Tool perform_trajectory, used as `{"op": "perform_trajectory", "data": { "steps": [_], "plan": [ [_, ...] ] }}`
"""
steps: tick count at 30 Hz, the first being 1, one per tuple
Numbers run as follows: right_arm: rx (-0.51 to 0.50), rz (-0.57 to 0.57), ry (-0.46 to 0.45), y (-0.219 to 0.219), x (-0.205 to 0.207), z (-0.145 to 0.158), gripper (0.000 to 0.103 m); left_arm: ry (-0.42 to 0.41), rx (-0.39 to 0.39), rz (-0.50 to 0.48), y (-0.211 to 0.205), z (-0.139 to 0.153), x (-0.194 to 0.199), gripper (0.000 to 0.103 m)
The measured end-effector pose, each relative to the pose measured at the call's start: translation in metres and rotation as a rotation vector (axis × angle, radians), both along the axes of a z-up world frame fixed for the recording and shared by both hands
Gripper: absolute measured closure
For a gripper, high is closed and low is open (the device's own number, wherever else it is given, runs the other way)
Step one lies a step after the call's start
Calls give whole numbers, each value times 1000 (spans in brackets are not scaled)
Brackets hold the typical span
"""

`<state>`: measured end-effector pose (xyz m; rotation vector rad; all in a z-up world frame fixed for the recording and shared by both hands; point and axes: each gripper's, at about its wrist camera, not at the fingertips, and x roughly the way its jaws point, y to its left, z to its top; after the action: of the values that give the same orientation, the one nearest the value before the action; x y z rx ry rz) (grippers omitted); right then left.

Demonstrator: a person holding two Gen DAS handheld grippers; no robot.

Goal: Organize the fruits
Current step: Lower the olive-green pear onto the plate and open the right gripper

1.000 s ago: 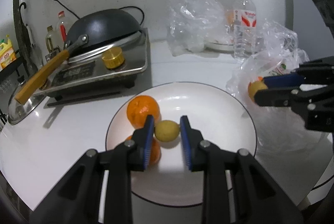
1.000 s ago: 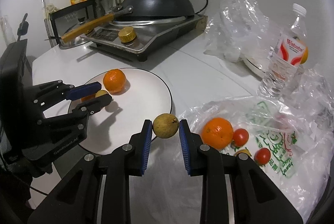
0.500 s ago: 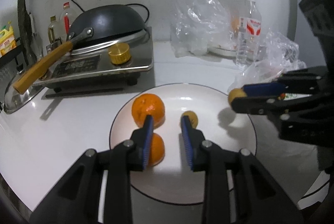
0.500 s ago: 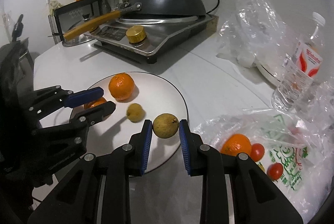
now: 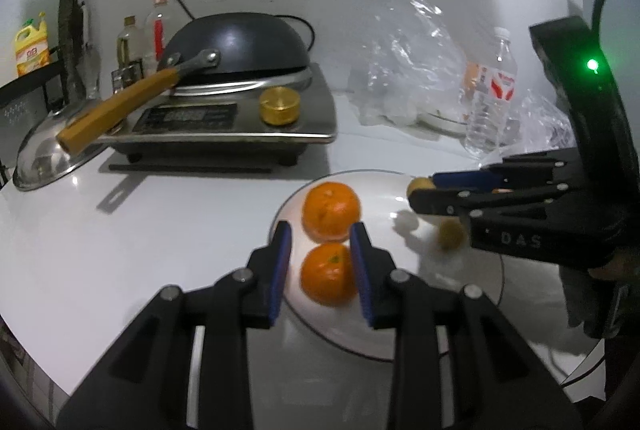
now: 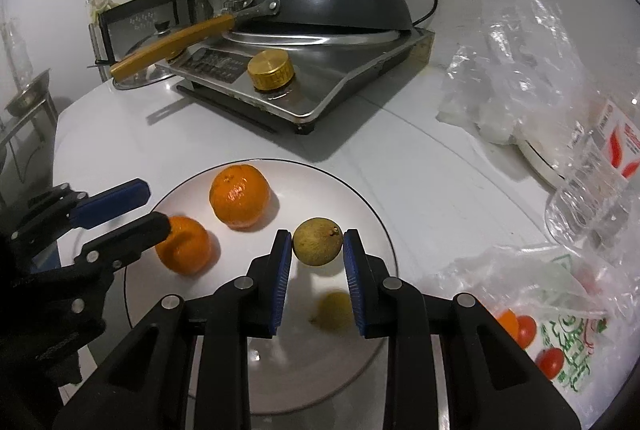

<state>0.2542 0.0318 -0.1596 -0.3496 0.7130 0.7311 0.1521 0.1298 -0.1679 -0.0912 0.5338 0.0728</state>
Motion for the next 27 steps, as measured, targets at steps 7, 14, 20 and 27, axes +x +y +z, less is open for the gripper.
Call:
{"op": "perform_trajectory", "data": {
  "steps": [7,14,20,27],
  "plan": [
    [-10,-7,6,17,6,-3,75,-4,-25,9,12,-5,-6,55],
    [-17,-20,-8,18,1,2,74,-21,-48,24,18,-2,-12,52],
    [-16,-31,-27,9,-11,9,74,-20,-52,30,14,1,-18,52],
    [-7,-38,-44,-7,-30,18,74,-27,-44,32,1,10,-30,52]
  ]
}}
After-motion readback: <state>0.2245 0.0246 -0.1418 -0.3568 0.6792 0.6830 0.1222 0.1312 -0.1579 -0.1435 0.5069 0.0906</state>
